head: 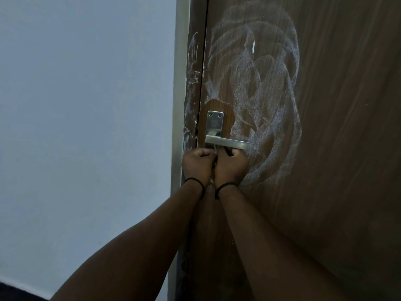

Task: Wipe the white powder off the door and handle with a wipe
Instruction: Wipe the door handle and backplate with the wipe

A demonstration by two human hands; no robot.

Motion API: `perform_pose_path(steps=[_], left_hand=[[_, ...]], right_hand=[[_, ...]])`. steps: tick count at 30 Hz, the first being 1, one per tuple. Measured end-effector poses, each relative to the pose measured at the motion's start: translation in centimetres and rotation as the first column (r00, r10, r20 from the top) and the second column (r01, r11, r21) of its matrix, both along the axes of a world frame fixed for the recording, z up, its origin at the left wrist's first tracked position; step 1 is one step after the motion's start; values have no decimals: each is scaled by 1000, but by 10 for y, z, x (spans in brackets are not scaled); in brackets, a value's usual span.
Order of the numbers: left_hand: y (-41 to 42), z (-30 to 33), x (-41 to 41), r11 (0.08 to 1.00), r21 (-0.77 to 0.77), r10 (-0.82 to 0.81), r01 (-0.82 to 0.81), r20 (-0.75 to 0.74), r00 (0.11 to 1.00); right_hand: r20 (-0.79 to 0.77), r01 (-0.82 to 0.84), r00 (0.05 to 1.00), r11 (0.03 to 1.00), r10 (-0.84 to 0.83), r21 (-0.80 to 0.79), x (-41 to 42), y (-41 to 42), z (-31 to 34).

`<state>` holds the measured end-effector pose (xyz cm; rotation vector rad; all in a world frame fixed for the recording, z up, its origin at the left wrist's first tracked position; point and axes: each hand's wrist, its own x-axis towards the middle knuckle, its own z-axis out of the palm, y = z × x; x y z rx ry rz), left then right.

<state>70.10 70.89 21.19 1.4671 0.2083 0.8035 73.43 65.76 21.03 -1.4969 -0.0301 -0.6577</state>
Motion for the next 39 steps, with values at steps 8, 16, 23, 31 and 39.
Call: perform_pose_path(steps=[8,16,23,31,39], left_hand=[[8,1,-4,998,54,31,-31,-1,1000],[0,4,-1,993,101,58,-57,-9,998],[3,-5,-3,996,46,77,-74,-81,994],[16,-1,-8,975,-26,215,-223,-177,960],[11,4,2,949,73,314,-308,-94,945]], right_hand=[[-6,-37,999,997,37,62,-6,5,-4],[-13,13,1000,994,-12,106,3,5,7],[-52,-69,996,997,68,-23,-5,-1,-25],[-211,-354,824,770,525,531,-20,23,0],[-169,-544,631,588,757,599,-25,16,-7]])
